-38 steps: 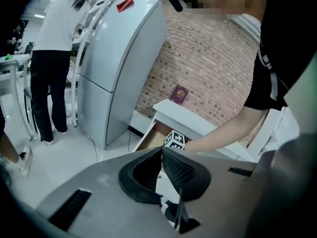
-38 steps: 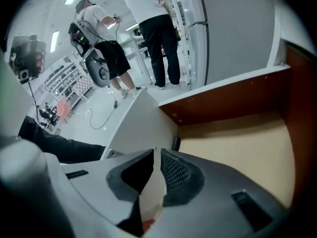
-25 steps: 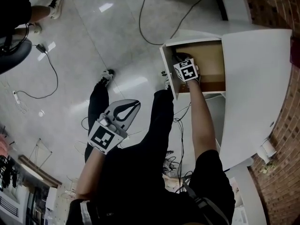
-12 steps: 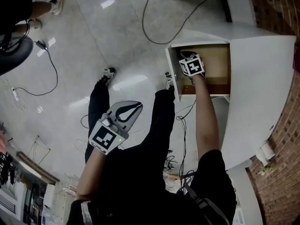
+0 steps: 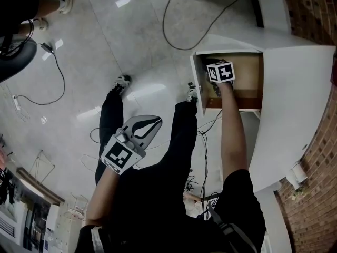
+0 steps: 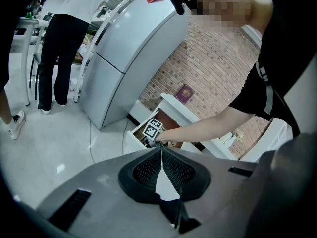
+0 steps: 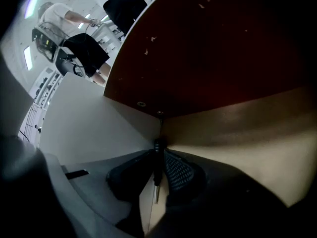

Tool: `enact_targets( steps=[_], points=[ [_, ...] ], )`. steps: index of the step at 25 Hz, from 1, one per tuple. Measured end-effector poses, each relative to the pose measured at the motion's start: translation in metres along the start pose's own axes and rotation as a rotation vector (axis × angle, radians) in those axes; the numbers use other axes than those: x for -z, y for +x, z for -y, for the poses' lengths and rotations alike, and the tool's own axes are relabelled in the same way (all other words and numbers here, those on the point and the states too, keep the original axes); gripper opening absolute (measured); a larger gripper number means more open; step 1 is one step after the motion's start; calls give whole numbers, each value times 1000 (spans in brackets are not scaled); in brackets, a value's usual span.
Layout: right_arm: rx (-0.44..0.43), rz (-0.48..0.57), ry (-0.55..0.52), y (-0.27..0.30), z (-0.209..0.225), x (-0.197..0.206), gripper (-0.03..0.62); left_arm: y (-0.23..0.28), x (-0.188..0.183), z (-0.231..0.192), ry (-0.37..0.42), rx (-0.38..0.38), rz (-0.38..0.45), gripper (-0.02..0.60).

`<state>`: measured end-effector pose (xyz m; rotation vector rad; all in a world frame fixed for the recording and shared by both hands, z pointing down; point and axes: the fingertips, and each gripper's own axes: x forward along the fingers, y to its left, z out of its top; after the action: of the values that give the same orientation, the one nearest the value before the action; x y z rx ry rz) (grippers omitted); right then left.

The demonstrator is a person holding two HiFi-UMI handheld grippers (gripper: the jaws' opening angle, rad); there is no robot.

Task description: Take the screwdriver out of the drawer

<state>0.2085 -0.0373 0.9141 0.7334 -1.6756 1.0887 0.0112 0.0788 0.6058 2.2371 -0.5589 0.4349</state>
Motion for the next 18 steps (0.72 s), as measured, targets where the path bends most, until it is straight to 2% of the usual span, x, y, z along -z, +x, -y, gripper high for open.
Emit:
enact_targets(
  steps=[2,6,13,18],
  points=[
    [-39,11,-12,1,-2,1,105,0,0,0,-12,3,2,18],
    [-100,65,38,6,-1,3,118,1,-3,-1,-15,-1,11,18],
    [31,107,-4,-2,1,-2,114,0,-12,3,19,-17,4,18],
    [105,158,-49,-30,-12,-8,112,-7,-32,8,16,-30,21,18]
  ],
)
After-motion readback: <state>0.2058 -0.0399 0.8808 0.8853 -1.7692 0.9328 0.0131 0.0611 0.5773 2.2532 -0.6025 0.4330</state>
